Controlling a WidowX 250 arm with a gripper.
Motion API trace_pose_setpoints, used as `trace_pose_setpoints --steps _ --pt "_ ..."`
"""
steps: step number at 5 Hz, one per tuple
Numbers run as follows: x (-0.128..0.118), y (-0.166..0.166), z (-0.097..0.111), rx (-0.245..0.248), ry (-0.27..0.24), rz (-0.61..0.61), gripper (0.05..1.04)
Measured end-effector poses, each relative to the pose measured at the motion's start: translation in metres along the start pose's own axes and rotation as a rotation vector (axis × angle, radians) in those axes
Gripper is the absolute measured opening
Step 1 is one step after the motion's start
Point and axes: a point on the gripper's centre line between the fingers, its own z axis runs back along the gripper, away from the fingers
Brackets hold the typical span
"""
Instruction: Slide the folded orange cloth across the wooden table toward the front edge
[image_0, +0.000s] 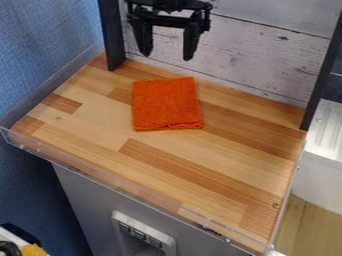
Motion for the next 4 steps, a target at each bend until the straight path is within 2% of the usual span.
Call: trace_pose_setpoints --steps 1,2,3,4 --pt "0.003 -0.002 -0.004 0.002 0.012 0.021 0.999" --pt "0.009 -0.004 -0.007 0.006 0.027 0.035 0.955" --pt "0.015 -0.01 -0.017 0.005 0.046 0.045 0.674" --pt "0.02 -0.015 -0.031 0.002 0.04 0.044 0.371"
